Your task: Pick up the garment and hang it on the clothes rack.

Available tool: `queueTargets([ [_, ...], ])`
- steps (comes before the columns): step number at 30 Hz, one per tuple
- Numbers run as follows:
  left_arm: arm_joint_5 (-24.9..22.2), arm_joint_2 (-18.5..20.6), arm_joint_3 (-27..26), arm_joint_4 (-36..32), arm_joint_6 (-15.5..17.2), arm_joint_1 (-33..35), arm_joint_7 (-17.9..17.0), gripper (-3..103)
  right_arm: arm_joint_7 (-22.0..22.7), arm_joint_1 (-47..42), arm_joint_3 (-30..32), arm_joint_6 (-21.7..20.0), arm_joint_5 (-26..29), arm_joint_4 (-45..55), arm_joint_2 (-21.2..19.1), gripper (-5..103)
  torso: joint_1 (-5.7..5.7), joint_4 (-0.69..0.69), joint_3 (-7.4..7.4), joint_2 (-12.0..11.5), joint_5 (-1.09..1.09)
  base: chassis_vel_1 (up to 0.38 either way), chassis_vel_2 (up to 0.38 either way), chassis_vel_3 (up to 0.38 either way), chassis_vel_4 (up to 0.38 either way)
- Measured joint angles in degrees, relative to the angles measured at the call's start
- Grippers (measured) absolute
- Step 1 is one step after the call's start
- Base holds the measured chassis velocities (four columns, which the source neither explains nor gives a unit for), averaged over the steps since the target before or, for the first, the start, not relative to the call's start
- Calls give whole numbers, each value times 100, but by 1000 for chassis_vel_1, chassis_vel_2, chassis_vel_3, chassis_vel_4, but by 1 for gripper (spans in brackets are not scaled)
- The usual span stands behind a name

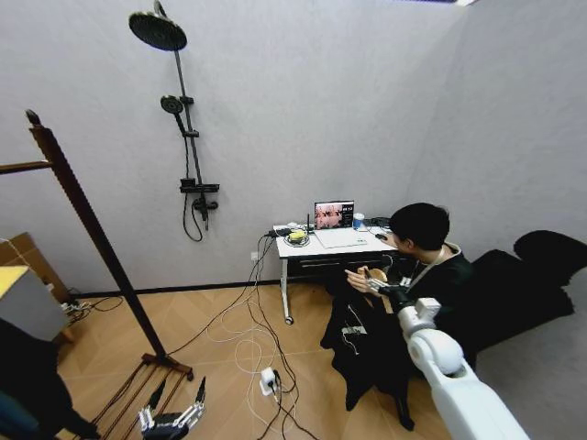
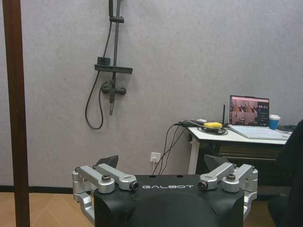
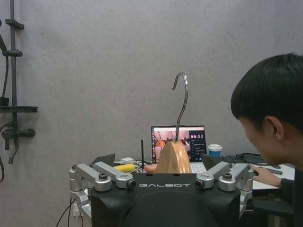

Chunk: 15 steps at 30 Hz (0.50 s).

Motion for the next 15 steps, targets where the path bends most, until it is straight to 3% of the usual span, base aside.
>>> queueTargets([
  [2,0,0,0,0,0,0,0,100,-10,-4,-9,28,-13,-55,44,99,0,-1,0,0,0,0,0,0,0],
  [4,0,0,0,0,0,0,0,100,-155,-6,0,135,-29,-180,87,89,0,-1,0,0,0,0,0,0,0],
  [5,0,0,0,0,0,0,0,100,-172,5,8,180,-22,-227,89,79,0,-1,0,0,0,0,0,0,0],
  [7,0,0,0,0,0,0,0,100,-179,13,11,202,-17,-244,85,79,0,-1,0,0,0,0,0,0,0],
  [15,0,0,0,0,0,0,0,100,-183,87,-33,243,-4,-206,23,45,0,-1,-1,0,0,0,0,0,0],
])
